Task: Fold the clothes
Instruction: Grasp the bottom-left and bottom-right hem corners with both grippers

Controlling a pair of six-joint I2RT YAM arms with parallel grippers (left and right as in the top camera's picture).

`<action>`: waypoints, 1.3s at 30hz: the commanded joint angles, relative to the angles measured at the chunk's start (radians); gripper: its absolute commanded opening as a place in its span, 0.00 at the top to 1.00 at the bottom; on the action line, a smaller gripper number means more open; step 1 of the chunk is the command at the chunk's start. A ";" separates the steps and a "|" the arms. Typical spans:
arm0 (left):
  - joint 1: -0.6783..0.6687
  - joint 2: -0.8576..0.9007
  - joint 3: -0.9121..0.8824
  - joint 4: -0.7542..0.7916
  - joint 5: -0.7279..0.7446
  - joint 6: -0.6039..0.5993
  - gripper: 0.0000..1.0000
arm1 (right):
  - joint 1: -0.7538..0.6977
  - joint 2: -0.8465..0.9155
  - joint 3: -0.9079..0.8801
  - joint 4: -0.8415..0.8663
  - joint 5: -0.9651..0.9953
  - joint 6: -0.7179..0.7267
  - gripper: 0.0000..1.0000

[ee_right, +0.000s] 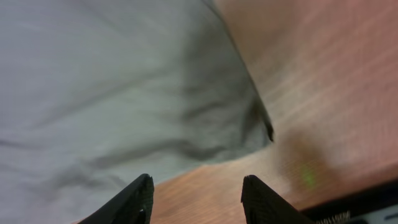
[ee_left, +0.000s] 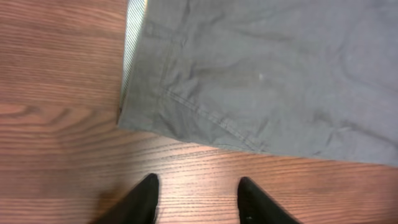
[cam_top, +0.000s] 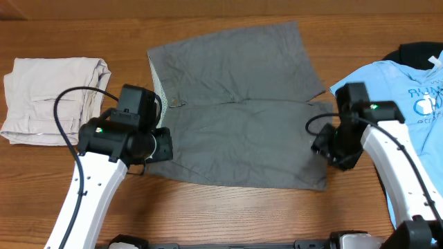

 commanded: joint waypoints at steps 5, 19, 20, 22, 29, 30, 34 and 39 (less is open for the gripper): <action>0.001 0.035 -0.124 0.058 0.029 0.001 0.66 | 0.003 0.001 -0.223 0.105 -0.086 0.083 0.52; 0.001 0.144 -0.175 0.119 0.028 0.012 0.61 | 0.003 0.001 -0.289 0.208 -0.063 0.206 0.50; 0.001 0.147 -0.175 0.120 0.028 0.012 0.61 | 0.003 0.001 -0.295 0.209 -0.062 0.210 0.50; 0.001 0.148 -0.175 0.121 0.028 0.012 0.60 | 0.003 0.001 -0.309 0.208 -0.063 0.214 0.50; 0.001 0.148 -0.175 0.121 0.029 0.012 0.60 | 0.003 0.001 -0.329 0.203 0.010 0.302 0.43; 0.001 0.148 -0.175 0.121 0.029 0.011 0.60 | 0.003 0.001 -0.331 0.205 0.010 0.309 0.41; 0.001 0.148 -0.175 0.129 0.029 0.011 0.60 | 0.003 0.001 -0.348 0.255 0.008 0.314 0.29; 0.001 0.148 -0.175 0.145 0.030 0.007 0.59 | 0.003 0.001 -0.389 0.328 -0.014 0.320 0.27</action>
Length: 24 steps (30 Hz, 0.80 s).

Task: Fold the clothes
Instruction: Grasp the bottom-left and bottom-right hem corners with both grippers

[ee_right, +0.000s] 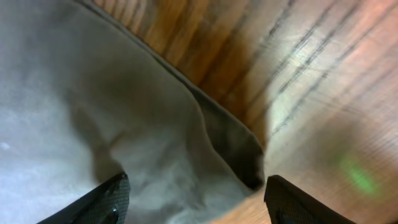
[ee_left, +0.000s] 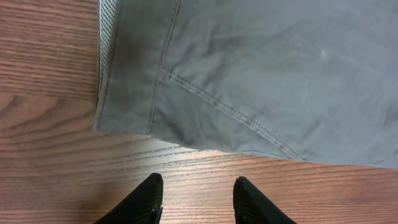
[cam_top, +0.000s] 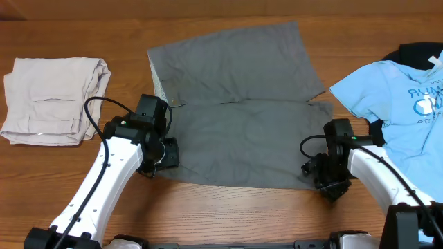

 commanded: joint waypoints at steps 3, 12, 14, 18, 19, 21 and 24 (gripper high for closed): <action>0.001 0.006 -0.009 0.000 0.011 0.005 0.59 | 0.003 -0.001 -0.047 0.041 -0.002 0.042 0.41; 0.001 0.006 -0.009 -0.004 0.013 0.005 0.64 | 0.003 -0.001 -0.085 0.056 -0.002 0.042 0.91; 0.001 0.006 -0.010 -0.004 0.013 0.005 0.63 | 0.003 -0.001 -0.085 0.058 -0.009 0.041 0.93; 0.001 0.006 -0.010 -0.005 0.010 0.005 0.54 | 0.003 -0.001 -0.085 0.061 -0.009 0.041 0.93; 0.001 0.006 -0.010 -0.006 0.010 0.005 0.51 | 0.003 -0.001 -0.085 0.062 -0.009 0.040 0.93; 0.002 0.006 -0.010 -0.012 0.009 0.004 0.48 | 0.003 -0.001 -0.085 0.063 -0.009 0.037 0.93; 0.002 0.006 -0.010 -0.016 -0.015 -0.043 0.50 | 0.003 -0.001 -0.085 0.068 -0.008 0.038 0.93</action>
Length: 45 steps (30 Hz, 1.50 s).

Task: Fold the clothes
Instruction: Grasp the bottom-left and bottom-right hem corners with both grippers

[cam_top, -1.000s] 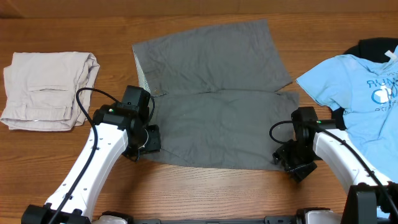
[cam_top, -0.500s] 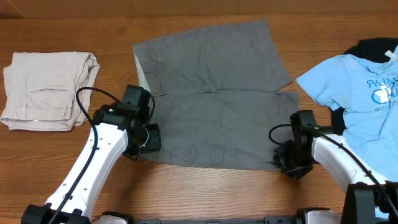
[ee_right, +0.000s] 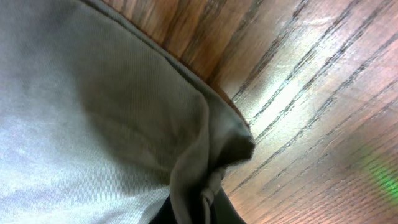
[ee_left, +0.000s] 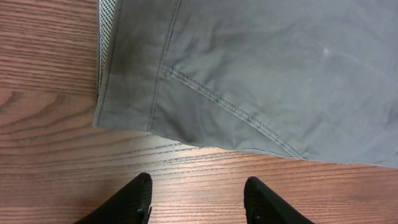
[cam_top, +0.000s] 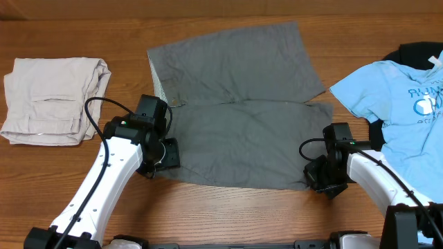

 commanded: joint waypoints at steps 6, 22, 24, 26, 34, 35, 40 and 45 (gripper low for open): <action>0.003 0.006 -0.060 0.038 -0.089 -0.241 0.50 | 0.002 0.005 -0.038 0.006 0.025 0.002 0.93; 0.132 0.007 -0.280 0.319 -0.100 -0.406 0.46 | 0.002 0.005 -0.038 0.014 0.026 0.001 0.92; 0.146 0.007 -0.296 0.337 -0.100 -0.406 0.45 | 0.002 0.005 -0.038 0.016 0.031 0.001 0.92; 0.150 0.007 -0.307 0.348 -0.093 -0.405 0.46 | 0.002 0.005 -0.038 0.016 0.032 0.001 0.92; 0.150 0.007 -0.309 0.348 -0.085 -0.397 0.50 | 0.002 0.005 -0.038 0.019 0.032 0.001 0.92; 0.150 0.007 -0.309 0.348 -0.085 -0.397 0.48 | 0.002 0.005 -0.038 0.019 0.032 0.001 0.92; 0.150 0.007 -0.310 0.366 -0.086 -0.397 0.38 | 0.002 0.005 -0.038 0.021 0.032 0.001 0.92; 0.150 0.007 -0.311 0.388 -0.085 -0.398 0.41 | 0.002 0.005 -0.038 0.020 0.032 0.001 0.92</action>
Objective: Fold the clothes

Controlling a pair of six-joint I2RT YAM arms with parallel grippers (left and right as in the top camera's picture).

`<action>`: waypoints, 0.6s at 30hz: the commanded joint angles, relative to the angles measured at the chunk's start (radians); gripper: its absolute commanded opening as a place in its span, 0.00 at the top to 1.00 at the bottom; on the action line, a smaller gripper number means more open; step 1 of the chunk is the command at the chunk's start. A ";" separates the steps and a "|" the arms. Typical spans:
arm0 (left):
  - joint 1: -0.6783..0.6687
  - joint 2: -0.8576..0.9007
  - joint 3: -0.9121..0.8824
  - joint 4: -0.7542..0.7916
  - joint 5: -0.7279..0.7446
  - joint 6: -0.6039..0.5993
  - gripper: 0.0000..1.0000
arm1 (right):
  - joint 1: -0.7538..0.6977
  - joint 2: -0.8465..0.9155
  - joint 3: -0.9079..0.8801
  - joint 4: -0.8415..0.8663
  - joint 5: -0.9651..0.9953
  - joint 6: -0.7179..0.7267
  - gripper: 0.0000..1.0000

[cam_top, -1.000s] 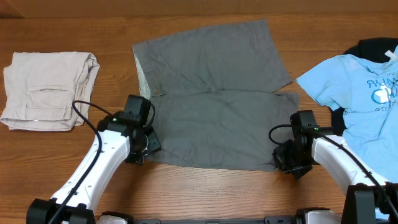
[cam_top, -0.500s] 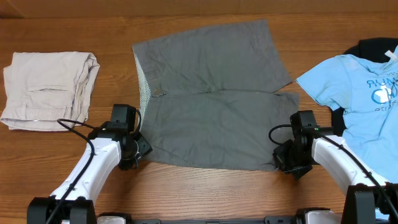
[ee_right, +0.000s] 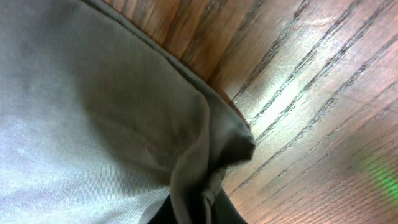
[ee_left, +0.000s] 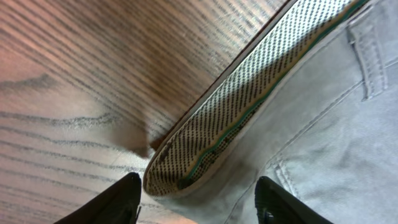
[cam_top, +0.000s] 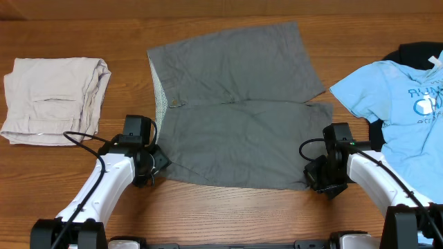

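Grey shorts [cam_top: 235,117] lie spread flat on the wooden table [cam_top: 228,214], waistband to the left. My left gripper [cam_top: 154,163] sits low at their lower left corner. In the left wrist view it [ee_left: 198,208] is open, its fingers either side of the waistband corner with its dotted lining [ee_left: 249,106]. My right gripper [cam_top: 313,181] is at the lower right corner, shut on a bunched fold of the hem [ee_right: 214,155]; its fingertips [ee_right: 205,211] are mostly hidden by the cloth.
A folded beige garment [cam_top: 52,97] lies at the far left. At the right edge a light blue T-shirt [cam_top: 394,104] rests over a black garment [cam_top: 415,52], close to my right arm.
My left gripper has moved from over the shorts' lower left edge down and left to the waistband corner, which now lies between its open fingers. The right gripper still holds the hem.
Both grippers first hung open above the shorts' lower corners. Then both were lower, the right one open round the lower right hem corner. Then the right was shut on that corner. Now the left stands open round the waistband corner.
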 commanded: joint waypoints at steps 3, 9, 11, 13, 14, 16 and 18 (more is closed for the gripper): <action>0.005 0.005 -0.017 0.002 0.001 -0.006 0.53 | 0.002 0.008 -0.034 0.007 0.032 0.001 0.92; 0.005 0.006 -0.040 0.004 0.001 -0.006 0.76 | 0.002 0.008 -0.034 0.007 0.032 0.001 0.92; 0.005 0.006 -0.048 0.011 0.001 -0.006 0.75 | 0.002 0.008 -0.034 0.007 0.032 0.001 0.92; 0.005 0.006 -0.056 0.020 0.001 -0.006 0.71 | 0.002 0.008 -0.034 0.007 0.032 0.001 0.92; 0.005 0.006 -0.060 0.024 0.001 -0.006 0.69 | 0.002 0.008 -0.034 0.007 0.032 0.001 0.92; 0.005 0.006 -0.066 0.027 0.001 -0.006 0.61 | 0.002 0.008 -0.034 0.007 0.032 0.001 0.92; 0.005 0.006 -0.068 0.025 0.000 -0.006 0.57 | 0.002 0.008 -0.034 0.007 0.032 0.001 0.92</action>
